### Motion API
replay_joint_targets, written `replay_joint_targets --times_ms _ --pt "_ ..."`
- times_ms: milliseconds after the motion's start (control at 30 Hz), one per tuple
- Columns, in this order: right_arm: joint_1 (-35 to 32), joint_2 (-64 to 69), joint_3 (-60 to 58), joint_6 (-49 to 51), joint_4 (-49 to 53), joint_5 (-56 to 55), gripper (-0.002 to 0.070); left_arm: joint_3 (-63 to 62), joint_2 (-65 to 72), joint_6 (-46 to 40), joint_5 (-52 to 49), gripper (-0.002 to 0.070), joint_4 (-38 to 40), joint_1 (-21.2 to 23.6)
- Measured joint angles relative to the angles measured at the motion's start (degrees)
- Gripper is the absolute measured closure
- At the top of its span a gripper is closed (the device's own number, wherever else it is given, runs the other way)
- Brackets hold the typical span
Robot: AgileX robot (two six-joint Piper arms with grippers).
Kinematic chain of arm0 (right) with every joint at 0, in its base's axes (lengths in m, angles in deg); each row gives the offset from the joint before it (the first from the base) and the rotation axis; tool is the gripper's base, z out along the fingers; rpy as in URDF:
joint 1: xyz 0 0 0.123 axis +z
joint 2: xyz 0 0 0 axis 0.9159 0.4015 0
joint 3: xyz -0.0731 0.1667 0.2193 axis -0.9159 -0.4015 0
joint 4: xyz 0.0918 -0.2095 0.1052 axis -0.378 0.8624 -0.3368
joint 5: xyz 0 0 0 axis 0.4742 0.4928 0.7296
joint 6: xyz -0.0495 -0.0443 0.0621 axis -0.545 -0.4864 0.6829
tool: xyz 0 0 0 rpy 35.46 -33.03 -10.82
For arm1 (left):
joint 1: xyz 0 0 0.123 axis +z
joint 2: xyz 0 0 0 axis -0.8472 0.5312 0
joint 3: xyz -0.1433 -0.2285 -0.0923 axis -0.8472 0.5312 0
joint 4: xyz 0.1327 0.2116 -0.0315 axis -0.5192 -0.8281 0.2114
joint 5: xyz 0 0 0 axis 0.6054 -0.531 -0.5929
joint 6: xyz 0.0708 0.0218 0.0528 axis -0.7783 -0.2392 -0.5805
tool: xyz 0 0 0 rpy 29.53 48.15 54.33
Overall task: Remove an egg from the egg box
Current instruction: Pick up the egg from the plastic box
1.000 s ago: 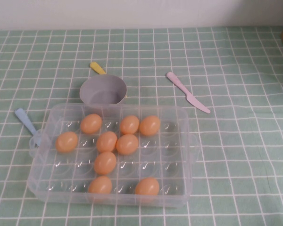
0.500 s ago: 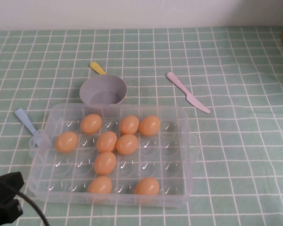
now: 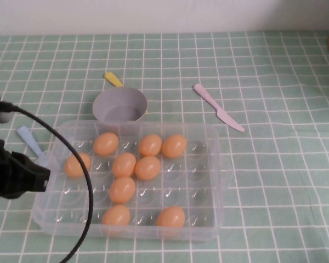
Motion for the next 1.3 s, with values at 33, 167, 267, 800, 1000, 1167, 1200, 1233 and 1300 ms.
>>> replay_joint_targets --times_ms 33,167,267,800,1000,1167,1200,1233,1300 --pt "0.0 0.0 0.0 0.0 0.0 0.0 0.0694 -1.3 1.4 0.4 -0.5 0.0679 -1.2 -0.6" --pt "0.0 0.0 0.0 0.0 0.0 0.0 0.0694 -8.0 8.7 4.0 -3.4 0.0679 -8.8 -6.3" --pt "0.0 0.0 0.0 0.0 0.0 0.0 0.0694 -13.0 14.1 6.2 -6.9 0.0679 -14.5 -11.2" --pt "0.0 0.0 0.0 0.0 0.0 0.0 0.0694 -32.7 34.9 4.0 -16.4 0.0653 -27.4 -16.2" --pt "0.0 0.0 0.0 0.0 0.0 0.0 0.0694 -34.3 38.7 1.5 -15.9 0.0403 -28.1 -16.2" --pt "0.0 0.0 0.0 0.0 0.0 0.0 0.0694 -34.3 41.2 -0.7 -14.8 0.0213 -30.6 -16.2" --pt "0.0 0.0 0.0 0.0 0.0 0.0 0.0694 -34.3 41.6 -1.6 -14.6 0.02 -30.8 -16.2" --pt "0.0 0.0 0.0 0.0 0.0 0.0 0.0694 -34.3 41.9 -2.7 -14.5 0.0191 -31.1 -16.2" --pt "0.0 0.0 0.0 0.0 0.0 0.0 0.0694 -34.3 42.5 -4.6 -14.3 0.0183 -31.1 -16.2"
